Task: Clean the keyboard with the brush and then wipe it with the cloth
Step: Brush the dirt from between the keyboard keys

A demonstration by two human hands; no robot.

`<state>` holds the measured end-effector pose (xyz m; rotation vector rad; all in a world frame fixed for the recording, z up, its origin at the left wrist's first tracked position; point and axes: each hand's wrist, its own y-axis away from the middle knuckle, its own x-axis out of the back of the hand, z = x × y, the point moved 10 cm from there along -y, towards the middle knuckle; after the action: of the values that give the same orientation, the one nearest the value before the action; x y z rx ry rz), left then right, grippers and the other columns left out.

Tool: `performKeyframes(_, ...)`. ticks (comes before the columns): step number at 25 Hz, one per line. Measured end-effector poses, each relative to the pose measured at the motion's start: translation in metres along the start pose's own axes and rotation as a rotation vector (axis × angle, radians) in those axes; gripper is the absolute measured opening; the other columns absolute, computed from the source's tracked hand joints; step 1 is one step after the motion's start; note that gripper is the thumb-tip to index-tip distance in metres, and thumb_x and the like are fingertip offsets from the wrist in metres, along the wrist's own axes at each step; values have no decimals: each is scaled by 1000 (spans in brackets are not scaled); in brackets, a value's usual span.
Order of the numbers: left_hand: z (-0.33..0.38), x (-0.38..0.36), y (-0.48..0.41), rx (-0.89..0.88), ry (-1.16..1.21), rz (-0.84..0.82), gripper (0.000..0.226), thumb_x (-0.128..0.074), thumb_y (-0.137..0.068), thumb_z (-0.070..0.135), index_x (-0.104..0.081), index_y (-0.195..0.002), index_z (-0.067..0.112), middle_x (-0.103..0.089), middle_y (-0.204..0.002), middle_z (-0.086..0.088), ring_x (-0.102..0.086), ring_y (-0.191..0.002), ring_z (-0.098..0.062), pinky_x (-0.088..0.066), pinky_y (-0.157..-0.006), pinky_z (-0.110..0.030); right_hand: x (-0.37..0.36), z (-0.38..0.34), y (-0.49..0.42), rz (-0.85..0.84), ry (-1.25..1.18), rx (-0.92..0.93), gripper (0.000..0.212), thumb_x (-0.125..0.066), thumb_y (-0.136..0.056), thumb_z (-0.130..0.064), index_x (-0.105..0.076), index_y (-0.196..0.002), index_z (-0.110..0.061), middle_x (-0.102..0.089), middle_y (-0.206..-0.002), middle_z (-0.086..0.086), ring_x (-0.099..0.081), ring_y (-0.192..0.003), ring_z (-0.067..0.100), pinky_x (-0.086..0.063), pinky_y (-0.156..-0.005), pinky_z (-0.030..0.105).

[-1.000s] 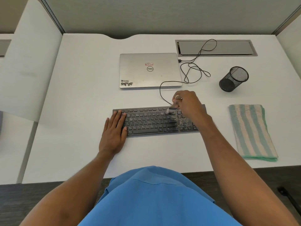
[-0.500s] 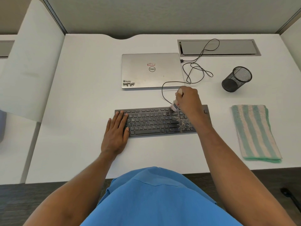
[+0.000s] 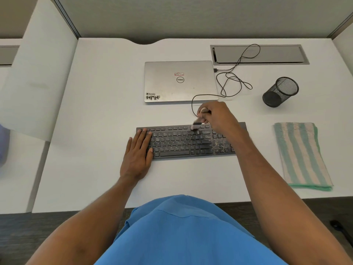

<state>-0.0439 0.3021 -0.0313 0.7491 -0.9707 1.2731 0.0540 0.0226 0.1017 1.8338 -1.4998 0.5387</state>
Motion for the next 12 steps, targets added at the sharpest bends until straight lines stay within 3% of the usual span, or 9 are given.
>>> performKeyframes(5, 0, -1, 0, -3, -6, -4, 62, -34, -109, 33, -23, -168, 20, -15, -177, 2, -2, -164, -13, -12, -132, -51, 32, 24, 10, 85, 108, -134, 22, -51, -94, 6, -71, -94, -3, -68, -86, 6, -70, -73, 17, -44, -50, 11)
performKeyframes(7, -1, -1, 0, 1, -7, -8, 62, -33, -109, 34, -23, -169, 21, -14, -177, 3, -2, -164, -12, -12, -132, -50, 34, 21, 14, 109, 31, -148, 23, -49, -95, 8, -69, -94, -3, -66, -88, 9, -63, -63, 5, -40, -45, 4)
performKeyframes(10, -1, -2, 0, 5, -8, -13, 62, -33, -109, 34, -22, -169, 22, -13, -177, 4, -1, -164, -11, -11, -132, -50, 10, 6, 19, 56, -42, -102, 25, -52, -93, 13, -68, -87, -4, -66, -84, 7, -62, -57, -5, -39, -48, 1)
performKeyframes(12, -1, -1, 0, 5, -5, -10, 62, -32, -109, 34, -22, -169, 22, -14, -177, 4, -1, -164, -11, -11, -132, -50, -4, 6, 22, 12, -57, -121, 24, -48, -92, 15, -68, -88, 3, -63, -84, 8, -65, -67, 7, -40, -48, 1)
